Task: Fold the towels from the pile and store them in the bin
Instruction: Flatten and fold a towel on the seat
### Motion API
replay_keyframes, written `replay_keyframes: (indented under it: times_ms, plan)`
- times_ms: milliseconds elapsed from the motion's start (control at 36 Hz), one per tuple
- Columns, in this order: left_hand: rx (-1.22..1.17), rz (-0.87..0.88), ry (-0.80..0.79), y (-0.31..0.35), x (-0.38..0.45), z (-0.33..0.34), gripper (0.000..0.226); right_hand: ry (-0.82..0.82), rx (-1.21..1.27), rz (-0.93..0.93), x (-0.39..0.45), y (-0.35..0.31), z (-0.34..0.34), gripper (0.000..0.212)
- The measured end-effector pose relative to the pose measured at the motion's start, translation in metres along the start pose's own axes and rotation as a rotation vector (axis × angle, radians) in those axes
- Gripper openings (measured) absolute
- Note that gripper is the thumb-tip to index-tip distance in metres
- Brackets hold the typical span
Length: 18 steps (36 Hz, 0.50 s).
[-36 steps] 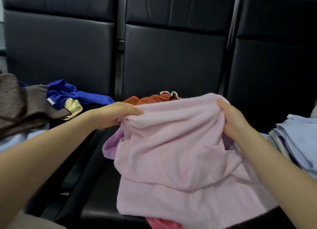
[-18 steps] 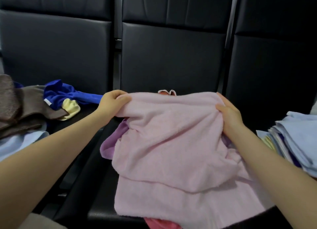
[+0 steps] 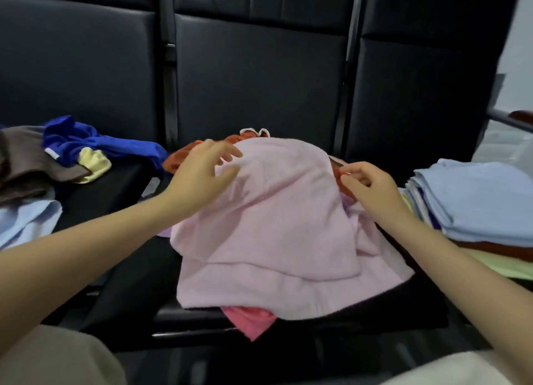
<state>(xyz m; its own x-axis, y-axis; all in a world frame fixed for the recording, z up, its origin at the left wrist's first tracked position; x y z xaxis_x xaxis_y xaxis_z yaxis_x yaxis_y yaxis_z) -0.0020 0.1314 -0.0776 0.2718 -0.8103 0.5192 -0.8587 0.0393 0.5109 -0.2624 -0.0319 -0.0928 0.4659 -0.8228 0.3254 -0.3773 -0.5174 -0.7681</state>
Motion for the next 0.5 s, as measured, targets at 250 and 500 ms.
replay_keyframes:
  times_ms: [250,500]
  plan:
    - [0.051,0.305,-0.517,0.087,-0.083,0.04,0.041,-0.642,-0.285,-0.246,-0.1,-0.025,0.035,0.021]
    - [0.11,0.366,-0.575,0.086,-0.115,0.059,0.035,-0.634,-0.477,-0.58,-0.131,-0.02,0.045,0.02]
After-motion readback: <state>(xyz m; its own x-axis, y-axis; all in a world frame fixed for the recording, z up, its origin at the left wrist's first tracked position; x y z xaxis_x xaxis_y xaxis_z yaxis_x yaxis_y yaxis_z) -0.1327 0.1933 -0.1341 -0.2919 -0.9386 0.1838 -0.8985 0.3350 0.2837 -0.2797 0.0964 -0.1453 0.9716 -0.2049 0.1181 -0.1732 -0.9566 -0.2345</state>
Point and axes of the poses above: each hand's wrist, its own x-axis towards the middle knuckle, its own z-axis out of the palm, y = z × x, the point moved 5 cm from there along x, towards the middle knuckle, and after that the axes turned 4 degrees about -y, right-handed, at the moved point
